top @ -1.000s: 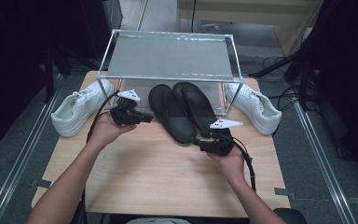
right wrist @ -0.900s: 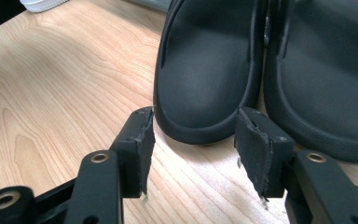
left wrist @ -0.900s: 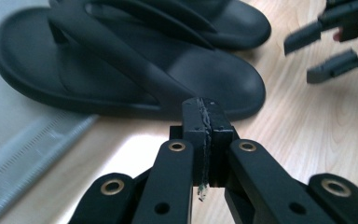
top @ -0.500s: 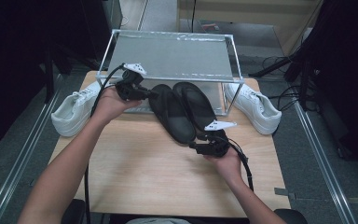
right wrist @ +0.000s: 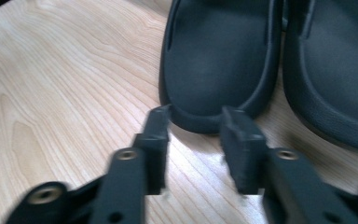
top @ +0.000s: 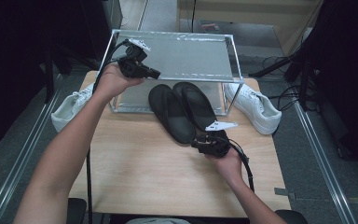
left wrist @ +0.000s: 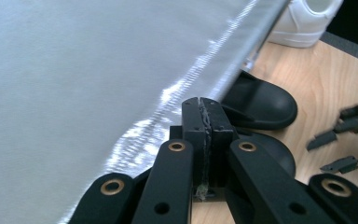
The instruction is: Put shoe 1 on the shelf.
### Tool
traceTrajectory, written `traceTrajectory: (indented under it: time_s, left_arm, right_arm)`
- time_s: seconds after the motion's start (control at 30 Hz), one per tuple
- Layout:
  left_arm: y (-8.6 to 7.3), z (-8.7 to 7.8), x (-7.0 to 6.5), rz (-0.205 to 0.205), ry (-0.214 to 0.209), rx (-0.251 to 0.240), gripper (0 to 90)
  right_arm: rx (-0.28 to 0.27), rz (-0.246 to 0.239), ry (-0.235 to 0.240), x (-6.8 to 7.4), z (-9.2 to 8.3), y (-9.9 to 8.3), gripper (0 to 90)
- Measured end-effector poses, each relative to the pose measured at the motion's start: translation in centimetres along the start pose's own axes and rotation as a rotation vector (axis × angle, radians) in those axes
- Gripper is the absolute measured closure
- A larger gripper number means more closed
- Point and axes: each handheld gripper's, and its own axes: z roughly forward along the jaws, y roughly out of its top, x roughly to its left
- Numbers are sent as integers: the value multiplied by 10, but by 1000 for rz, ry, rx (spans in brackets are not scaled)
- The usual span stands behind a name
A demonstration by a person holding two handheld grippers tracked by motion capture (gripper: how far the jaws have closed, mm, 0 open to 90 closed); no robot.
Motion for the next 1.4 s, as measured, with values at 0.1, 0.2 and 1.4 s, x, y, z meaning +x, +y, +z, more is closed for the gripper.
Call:
traceTrajectory:
  time_s: [0.1, 0.2, 1.4]
  left_arm:
    - [1, 4, 9, -21, 3, 7, 900]
    - [0, 6, 13, -21, -1, 11, 900]
    - [-6, 11, 17, -16, 12, -14, 900]
  right_arm:
    - [-5, -11, -1, -2, 1, -2, 802]
    - [30, -9, -8, -4, 8, -5, 873]
    - [45, -63, -11, 4, 54, 16, 891]
